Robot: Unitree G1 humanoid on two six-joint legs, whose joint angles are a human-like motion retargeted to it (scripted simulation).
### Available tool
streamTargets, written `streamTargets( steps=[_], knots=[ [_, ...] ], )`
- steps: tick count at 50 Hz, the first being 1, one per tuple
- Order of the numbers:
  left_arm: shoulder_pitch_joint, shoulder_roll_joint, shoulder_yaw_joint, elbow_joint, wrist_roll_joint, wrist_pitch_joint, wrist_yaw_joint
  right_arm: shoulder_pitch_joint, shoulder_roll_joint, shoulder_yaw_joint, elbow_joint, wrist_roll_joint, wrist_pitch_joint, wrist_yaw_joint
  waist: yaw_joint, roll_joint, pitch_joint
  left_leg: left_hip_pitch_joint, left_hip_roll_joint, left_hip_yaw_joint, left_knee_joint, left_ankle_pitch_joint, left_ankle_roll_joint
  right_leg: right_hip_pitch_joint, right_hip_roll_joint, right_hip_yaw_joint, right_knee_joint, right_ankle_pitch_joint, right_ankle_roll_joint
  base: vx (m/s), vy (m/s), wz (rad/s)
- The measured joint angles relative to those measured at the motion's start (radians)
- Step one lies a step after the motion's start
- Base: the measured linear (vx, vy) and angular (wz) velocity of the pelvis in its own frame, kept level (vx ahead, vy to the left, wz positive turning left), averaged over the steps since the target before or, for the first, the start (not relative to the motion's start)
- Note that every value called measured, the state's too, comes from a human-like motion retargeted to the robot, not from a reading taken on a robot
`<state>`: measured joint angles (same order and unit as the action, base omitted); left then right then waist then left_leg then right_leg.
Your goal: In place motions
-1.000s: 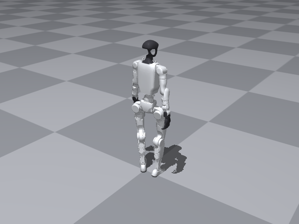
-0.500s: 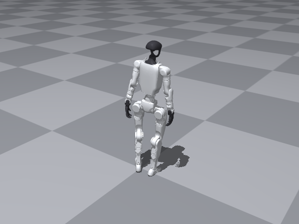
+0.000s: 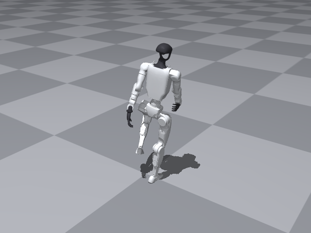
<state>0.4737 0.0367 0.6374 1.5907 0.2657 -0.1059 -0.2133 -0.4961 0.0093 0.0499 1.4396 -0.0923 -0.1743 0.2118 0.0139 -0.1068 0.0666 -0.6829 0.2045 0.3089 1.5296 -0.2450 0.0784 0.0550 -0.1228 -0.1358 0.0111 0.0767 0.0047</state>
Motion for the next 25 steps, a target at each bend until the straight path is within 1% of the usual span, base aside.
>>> streamTargets(
  steps=[3, 5, 8, 12, 16, 17, 19, 20, 22, 25],
  knots=[
    [0.018, 0.013, 0.004, 0.013, 0.013, 0.007, 0.009, -0.020, 0.005, 0.005, 0.002, -0.023, 0.000, -0.001, 0.010, 0.003, -0.008, -0.009, 0.014, 0.005, 0.020, -0.010, -0.002, -0.003, 0.002, 0.003, 0.001, 0.000, -0.006, 0.00, 0.00, 0.00],
    [0.025, 0.026, 0.011, 0.019, 0.006, 0.014, 0.010, -0.023, 0.005, 0.010, 0.002, -0.031, -0.005, -0.004, 0.007, 0.010, -0.015, 0.014, 0.029, 0.008, -0.012, -0.015, -0.004, -0.002, 0.009, 0.001, 0.000, -0.002, -0.010, 0.04, 0.03, 0.24],
    [0.026, 0.039, 0.029, 0.011, -0.009, 0.018, 0.015, -0.014, 0.011, 0.019, 0.001, -0.032, -0.010, -0.004, -0.021, 0.016, -0.024, 0.086, 0.001, 0.005, -0.145, -0.005, -0.025, 0.003, 0.015, -0.012, -0.002, -0.006, -0.010, 0.03, 0.03, 0.36],
    [0.011, 0.051, 0.051, -0.006, -0.033, 0.019, 0.024, 0.015, 0.016, 0.026, 0.009, -0.035, -0.013, -0.001, -0.071, 0.024, -0.039, 0.237, -0.079, 0.005, -0.427, 0.018, -0.058, 0.015, 0.016, -0.041, -0.006, -0.012, -0.002, 0.07, 0.06, 0.44],
    [-0.013, 0.058, 0.060, -0.029, -0.058, 0.012, 0.026, 0.050, 0.009, 0.027, 0.032, -0.046, -0.015, -0.003, -0.117, 0.032, -0.057, 0.424, -0.151, 0.001, -0.793, 0.062, -0.083, 0.022, 0.018, -0.070, -0.001, -0.018, 0.013, 0.10, 0.11, 0.39],
    [-0.019, 0.058, 0.059, -0.034, -0.063, 0.009, 0.027, 0.058, 0.008, 0.027, 0.038, -0.048, -0.014, -0.004, -0.124, 0.034, -0.062, 0.476, -0.168, -0.001, -0.895, 0.060, -0.090, 0.022, 0.020, -0.071, 0.001, -0.020, 0.016, 0.12, 0.14, 0.08],
    [-0.030, 0.058, 0.057, -0.044, -0.070, 0.004, 0.027, 0.072, 0.006, 0.026, 0.049, -0.054, -0.012, -0.003, -0.141, 0.039, -0.070, 0.589, -0.197, 0.017, -1.094, -0.018, -0.113, 0.023, 0.029, -0.071, 0.005, -0.024, 0.022, 0.14, 0.18, 0.07],
    [-0.035, 0.058, 0.056, -0.048, -0.073, 0.001, 0.026, 0.078, 0.005, 0.026, 0.055, -0.056, -0.011, -0.002, -0.153, 0.044, -0.073, 0.644, -0.199, 0.058, -1.182, -0.060, -0.116, 0.024, 0.035, -0.072, 0.007, -0.026, 0.025, 0.15, 0.17, 0.09],
    [-0.043, 0.052, 0.057, -0.053, -0.074, 0.001, 0.020, 0.088, 0.006, 0.033, 0.065, -0.062, -0.007, 0.000, -0.187, 0.057, -0.085, 0.698, -0.213, 0.063, -1.314, -0.077, -0.092, 0.024, 0.044, -0.076, 0.008, -0.025, 0.030, 0.14, 0.11, 0.23],
    [-0.067, 0.045, 0.069, -0.062, -0.076, 0.000, 0.018, 0.099, 0.010, 0.048, 0.068, -0.062, -0.010, 0.003, -0.253, 0.073, -0.099, 0.717, -0.219, 0.033, -1.428, -0.027, -0.094, 0.007, 0.051, -0.104, 0.010, -0.019, 0.033, 0.01, 0.14, 0.32]
  ],
)
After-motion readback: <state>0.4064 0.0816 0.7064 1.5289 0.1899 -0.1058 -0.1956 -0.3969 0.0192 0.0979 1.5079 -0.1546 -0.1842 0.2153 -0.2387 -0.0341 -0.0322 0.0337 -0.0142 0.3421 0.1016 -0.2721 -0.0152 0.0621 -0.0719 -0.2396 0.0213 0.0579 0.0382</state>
